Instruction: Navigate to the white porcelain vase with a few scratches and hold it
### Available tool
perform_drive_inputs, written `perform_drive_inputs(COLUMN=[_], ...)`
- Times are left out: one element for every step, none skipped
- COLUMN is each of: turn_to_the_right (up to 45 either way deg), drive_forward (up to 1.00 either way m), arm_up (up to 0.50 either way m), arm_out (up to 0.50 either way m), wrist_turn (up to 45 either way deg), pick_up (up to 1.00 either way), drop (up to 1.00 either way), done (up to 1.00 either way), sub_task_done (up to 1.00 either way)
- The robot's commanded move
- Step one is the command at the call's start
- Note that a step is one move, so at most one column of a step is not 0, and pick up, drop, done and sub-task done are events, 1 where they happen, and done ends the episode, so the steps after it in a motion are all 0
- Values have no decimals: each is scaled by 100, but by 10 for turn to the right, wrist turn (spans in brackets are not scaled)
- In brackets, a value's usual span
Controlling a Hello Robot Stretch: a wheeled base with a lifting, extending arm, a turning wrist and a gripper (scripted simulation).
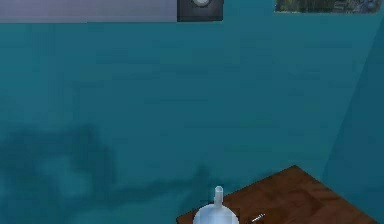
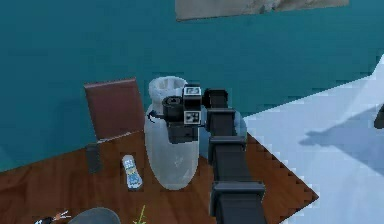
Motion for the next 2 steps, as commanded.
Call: perform_drive_inputs(turn_to_the_right=[0,0], drive_forward=[0,0], arm_up=[6,0], arm_out=[0,0], wrist_turn=[0,0], pick_up=[0,0], drop=[0,0], done=[0,100], sub_task_done=[0,0])
